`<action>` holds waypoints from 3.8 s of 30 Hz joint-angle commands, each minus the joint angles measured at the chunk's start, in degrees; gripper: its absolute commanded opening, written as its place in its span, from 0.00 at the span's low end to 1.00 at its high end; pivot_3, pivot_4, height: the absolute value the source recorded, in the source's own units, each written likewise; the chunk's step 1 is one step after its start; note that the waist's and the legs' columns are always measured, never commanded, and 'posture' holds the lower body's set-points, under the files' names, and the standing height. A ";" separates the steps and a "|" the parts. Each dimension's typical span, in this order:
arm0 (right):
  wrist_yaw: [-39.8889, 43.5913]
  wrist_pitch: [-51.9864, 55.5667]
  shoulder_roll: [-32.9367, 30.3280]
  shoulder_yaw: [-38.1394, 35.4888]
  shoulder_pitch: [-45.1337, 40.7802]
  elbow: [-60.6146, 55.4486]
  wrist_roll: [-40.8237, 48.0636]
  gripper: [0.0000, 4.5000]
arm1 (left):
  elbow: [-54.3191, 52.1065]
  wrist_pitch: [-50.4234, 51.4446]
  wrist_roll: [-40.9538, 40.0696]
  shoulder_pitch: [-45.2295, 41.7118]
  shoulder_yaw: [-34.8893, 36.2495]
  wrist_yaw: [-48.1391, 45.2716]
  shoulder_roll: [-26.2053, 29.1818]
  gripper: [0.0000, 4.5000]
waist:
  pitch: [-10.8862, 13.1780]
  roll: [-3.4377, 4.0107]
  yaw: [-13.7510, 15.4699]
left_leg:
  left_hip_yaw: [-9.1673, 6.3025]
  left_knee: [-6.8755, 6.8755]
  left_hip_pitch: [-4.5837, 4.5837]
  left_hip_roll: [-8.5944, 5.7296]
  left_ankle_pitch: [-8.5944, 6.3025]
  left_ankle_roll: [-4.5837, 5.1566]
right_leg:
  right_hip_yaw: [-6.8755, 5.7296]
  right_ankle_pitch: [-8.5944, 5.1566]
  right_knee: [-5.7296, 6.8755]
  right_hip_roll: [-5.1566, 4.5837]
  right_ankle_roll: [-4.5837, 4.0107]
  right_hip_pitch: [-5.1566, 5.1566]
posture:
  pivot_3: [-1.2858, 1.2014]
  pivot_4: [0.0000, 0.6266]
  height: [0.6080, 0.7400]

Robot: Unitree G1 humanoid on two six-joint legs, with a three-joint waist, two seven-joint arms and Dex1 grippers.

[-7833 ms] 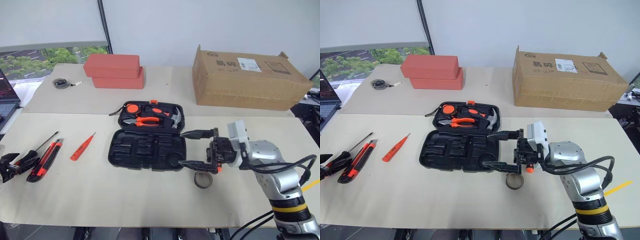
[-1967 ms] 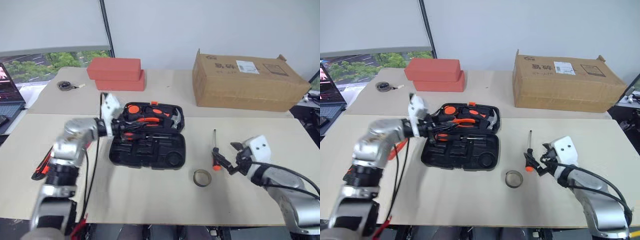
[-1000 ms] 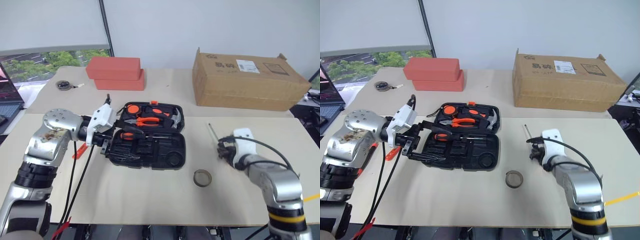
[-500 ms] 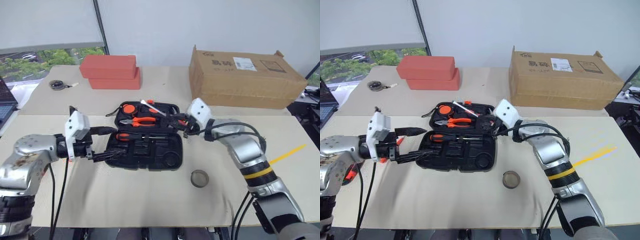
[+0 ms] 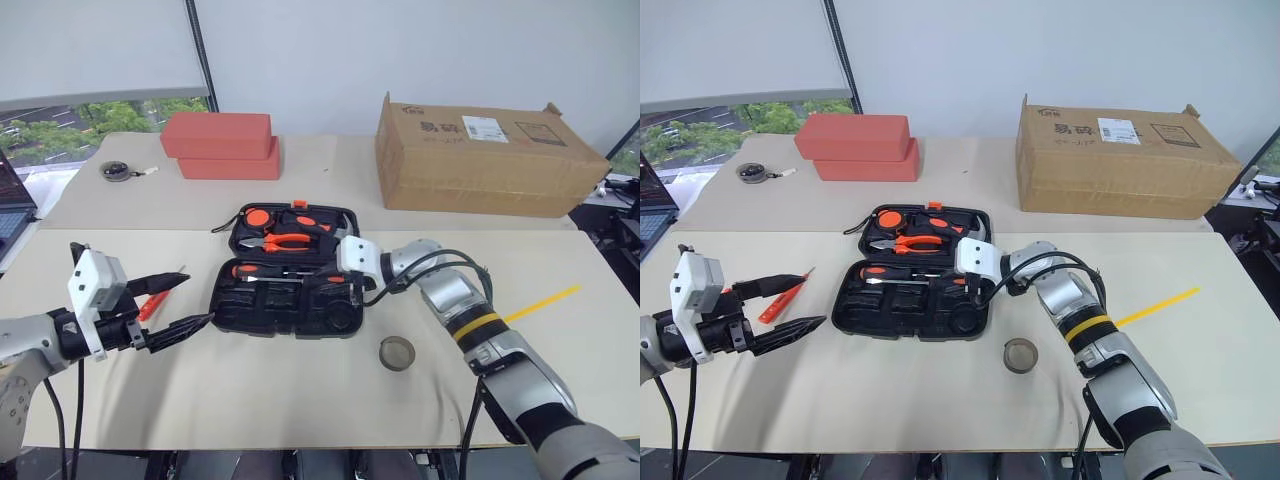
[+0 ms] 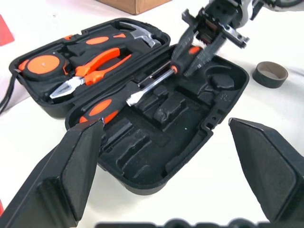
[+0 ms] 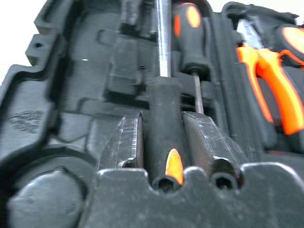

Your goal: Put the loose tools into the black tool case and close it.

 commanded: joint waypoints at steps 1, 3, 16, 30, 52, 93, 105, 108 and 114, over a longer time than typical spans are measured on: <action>-0.32 -1.24 0.27 -2.54 -2.44 -0.16 -0.13 0.70 | -1.37 -0.71 -1.28 -0.25 0.93 0.61 0.43 1.00 | 0.00 0.00 0.01 | 0.00 0.00 -0.01 0.01 0.01 -0.01 | -0.01 0.00 0.01 0.01 -0.01 -0.01 | 0.52 0.24 0.79; -0.91 -1.52 0.04 -3.05 -2.60 -0.07 -0.42 0.86 | -1.04 -0.88 -1.38 -0.60 0.45 0.72 0.63 1.00 | 0.00 0.00 0.03 | 0.00 0.00 -0.01 0.00 0.01 -0.03 | -0.01 0.00 0.02 0.02 -0.03 -0.02 | 0.52 0.24 0.79; -8.39 13.04 8.08 -11.29 2.42 -10.71 8.37 0.68 | 2.90 -2.26 -1.00 -3.82 -2.73 -0.59 1.94 1.00 | 0.00 0.01 -0.03 | -0.01 -0.12 0.00 0.11 0.06 -0.14 | -0.01 0.03 -0.02 0.00 -0.19 -0.05 | 0.52 0.24 0.79; -9.36 16.26 5.67 -1.20 5.87 -4.73 -4.56 0.00 | 4.06 -3.53 -0.61 -4.09 -3.04 -1.03 2.78 1.00 | 0.00 0.01 -0.07 | 0.02 -0.18 0.09 0.03 0.07 -0.17 | -0.01 -0.01 -0.01 0.02 -0.24 -0.01 | 0.52 0.24 0.79; -1.04 18.81 2.78 -13.18 8.58 -26.01 14.43 0.72 | 15.89 -5.35 12.72 -2.19 -2.69 20.61 -3.49 1.00 | 0.00 -0.05 0.11 | 0.00 -0.58 -0.01 0.01 0.13 -0.26 | -0.10 0.03 -0.13 -0.07 -0.36 -0.22 | 0.52 0.24 0.79; -2.70 26.53 -5.61 -20.10 17.27 -39.21 25.14 1.00 | 26.95 -13.49 9.74 -28.58 -18.33 -2.64 -3.62 0.10 | 0.20 -0.43 1.34 | 0.05 -0.55 -0.02 -0.15 0.08 -0.15 | -0.29 0.04 -0.19 -0.52 -0.34 -0.11 | 0.52 0.24 0.79; -5.11 25.42 -6.93 -22.77 20.71 -41.90 25.52 1.00 | 62.49 -50.29 31.57 -50.54 -40.57 -25.24 -4.55 0.10 | 0.20 -0.45 0.93 | 0.12 -0.47 -0.04 -0.02 -0.07 0.50 | -0.18 0.02 -0.15 0.13 -0.33 -0.17 | 0.52 0.24 0.79; -5.00 24.93 -8.70 -23.24 22.55 -42.84 24.99 1.00 | 69.72 -55.40 34.71 -55.05 -42.65 -27.16 -5.75 0.10 | 0.20 -0.45 1.08 | 0.12 -0.29 -0.20 -0.03 0.05 0.99 | -0.19 0.02 -0.15 0.10 -0.32 -0.22 | 0.52 0.24 0.79; -5.53 24.89 -9.59 -23.75 23.99 -43.97 25.62 1.00 | 77.29 -60.64 36.43 -59.08 -43.11 -30.03 -7.84 0.10 | 0.20 -0.45 1.03 | 0.17 0.17 -0.46 -0.10 -0.07 1.18 | -0.14 0.07 -0.20 0.00 -0.12 -0.22 | 0.52 0.24 0.79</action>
